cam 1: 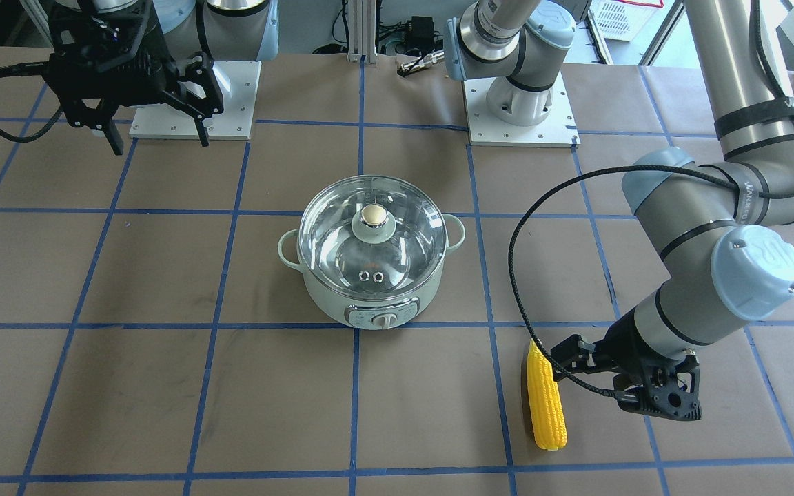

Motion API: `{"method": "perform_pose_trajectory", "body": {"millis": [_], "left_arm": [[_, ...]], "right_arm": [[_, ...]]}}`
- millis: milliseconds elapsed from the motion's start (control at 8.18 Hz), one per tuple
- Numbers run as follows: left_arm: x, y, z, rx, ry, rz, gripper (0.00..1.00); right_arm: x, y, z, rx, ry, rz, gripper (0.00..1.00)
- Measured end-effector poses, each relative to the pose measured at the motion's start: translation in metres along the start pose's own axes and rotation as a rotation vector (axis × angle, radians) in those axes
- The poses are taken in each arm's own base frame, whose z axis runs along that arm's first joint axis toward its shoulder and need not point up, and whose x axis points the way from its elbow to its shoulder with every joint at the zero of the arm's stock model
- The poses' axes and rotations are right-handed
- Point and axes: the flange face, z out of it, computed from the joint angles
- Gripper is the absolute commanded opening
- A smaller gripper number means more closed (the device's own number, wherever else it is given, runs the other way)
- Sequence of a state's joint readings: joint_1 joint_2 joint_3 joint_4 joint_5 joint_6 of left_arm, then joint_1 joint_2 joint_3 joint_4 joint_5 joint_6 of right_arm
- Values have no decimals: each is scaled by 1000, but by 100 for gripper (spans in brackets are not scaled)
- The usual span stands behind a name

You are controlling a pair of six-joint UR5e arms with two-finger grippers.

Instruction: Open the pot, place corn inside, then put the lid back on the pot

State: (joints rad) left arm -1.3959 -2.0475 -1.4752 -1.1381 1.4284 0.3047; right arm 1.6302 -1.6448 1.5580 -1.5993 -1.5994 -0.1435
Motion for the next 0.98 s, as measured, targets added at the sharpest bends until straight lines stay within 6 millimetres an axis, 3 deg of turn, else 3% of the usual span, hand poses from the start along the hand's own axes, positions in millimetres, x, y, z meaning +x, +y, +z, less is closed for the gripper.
{"method": "perform_pose_trajectory", "body": {"millis": [245, 489, 978], "left_arm": [[-7, -5, 32, -23, 6, -11, 100], [-13, -10, 68, -43, 14, -16, 100], [-19, -12, 98, -76, 20, -53, 100]], "right_arm": [[-4, -3, 5, -8, -13, 54, 100], [-29, -15, 24, -28, -60, 134, 100], [-149, -33, 80, -36, -79, 236, 100]]}}
